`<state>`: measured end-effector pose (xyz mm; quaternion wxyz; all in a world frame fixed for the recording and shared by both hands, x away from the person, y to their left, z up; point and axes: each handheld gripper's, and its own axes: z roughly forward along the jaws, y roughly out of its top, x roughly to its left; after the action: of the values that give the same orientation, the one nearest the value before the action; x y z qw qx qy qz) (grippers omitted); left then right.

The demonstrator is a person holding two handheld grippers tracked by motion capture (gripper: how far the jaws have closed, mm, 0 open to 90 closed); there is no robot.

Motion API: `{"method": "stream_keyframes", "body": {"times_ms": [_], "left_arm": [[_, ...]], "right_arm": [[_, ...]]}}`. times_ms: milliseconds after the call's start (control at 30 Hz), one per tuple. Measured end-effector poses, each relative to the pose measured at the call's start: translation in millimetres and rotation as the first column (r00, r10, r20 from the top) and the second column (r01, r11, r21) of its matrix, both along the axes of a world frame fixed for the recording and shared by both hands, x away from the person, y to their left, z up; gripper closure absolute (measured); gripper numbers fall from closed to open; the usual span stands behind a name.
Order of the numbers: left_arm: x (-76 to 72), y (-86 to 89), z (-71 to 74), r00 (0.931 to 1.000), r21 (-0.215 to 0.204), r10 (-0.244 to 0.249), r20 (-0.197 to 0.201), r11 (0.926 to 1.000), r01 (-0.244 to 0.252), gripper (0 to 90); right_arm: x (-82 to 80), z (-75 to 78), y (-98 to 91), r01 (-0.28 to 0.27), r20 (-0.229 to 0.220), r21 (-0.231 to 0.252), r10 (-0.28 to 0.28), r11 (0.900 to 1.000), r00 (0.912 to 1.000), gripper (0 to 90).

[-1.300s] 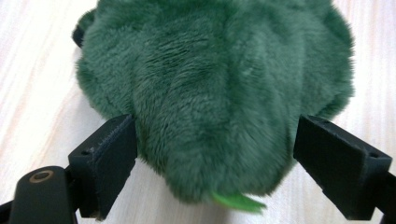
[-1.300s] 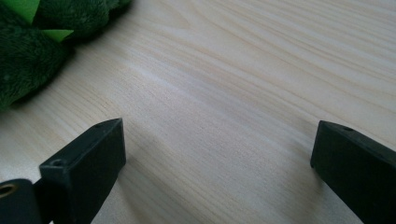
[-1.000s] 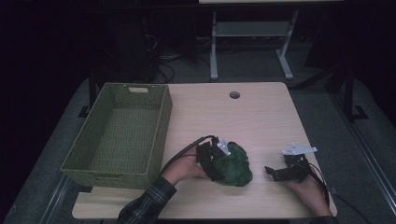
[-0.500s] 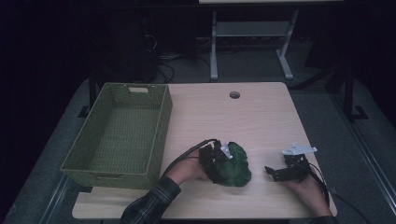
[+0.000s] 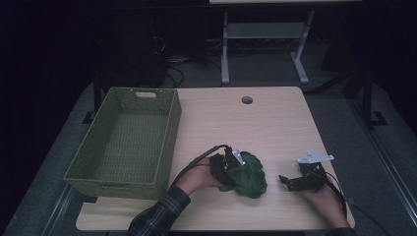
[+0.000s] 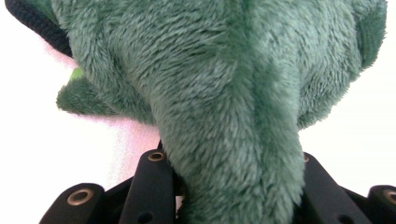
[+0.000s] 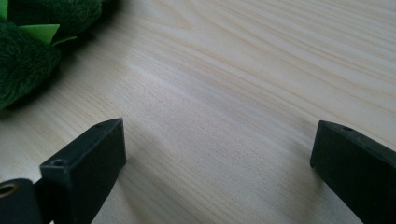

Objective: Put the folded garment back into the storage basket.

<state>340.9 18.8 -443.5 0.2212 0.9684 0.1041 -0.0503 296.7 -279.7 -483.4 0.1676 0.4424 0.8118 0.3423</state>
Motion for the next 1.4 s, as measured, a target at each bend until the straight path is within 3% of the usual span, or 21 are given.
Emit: {"method": "stream_keyframes", "body": {"times_ms": [333,500,633,900,1100,1400], "left_arm": [[-2.0,5.9,10.9,0.9992,-0.013,0.038,0.015,0.9992,-0.038,67.0],[-2.4,13.8,27.1,0.9975,-0.053,0.071,0.002,0.9961,-0.07,66.6],[-1.9,20.6,40.2,0.9975,-0.042,0.068,0.019,0.9969,-0.067,66.4],[0.4,40.3,67.8,0.993,-0.075,0.11,0.042,0.9914,-0.107,66.0],[2.9,62.6,90.6,0.9855,-0.087,0.152,0.075,0.9855,-0.146,65.7],[6.4,103.3,118.2,0.9673,-0.108,0.231,0.104,0.9695,-0.22,65.6]], "right_arm": [[0.0,0.0,-0.1,0.0,0.0,0.0,0.0,1.0,1.0,3.3],[0.0,0.1,-0.2,0.003,0.001,0.001,-0.003,1.0,1.0,3.7],[-0.1,0.1,-0.2,0.003,0.001,0.001,-0.003,1.0,1.0,3.8],[-0.1,0.2,-0.1,0.004,0.0,0.001,-0.004,1.0,1.0,3.8],[-0.1,0.1,-0.2,0.004,0.001,0.001,-0.004,1.0,1.0,3.8],[0.0,0.1,-0.2,0.003,0.001,0.001,-0.003,1.0,1.0,3.8]]}}
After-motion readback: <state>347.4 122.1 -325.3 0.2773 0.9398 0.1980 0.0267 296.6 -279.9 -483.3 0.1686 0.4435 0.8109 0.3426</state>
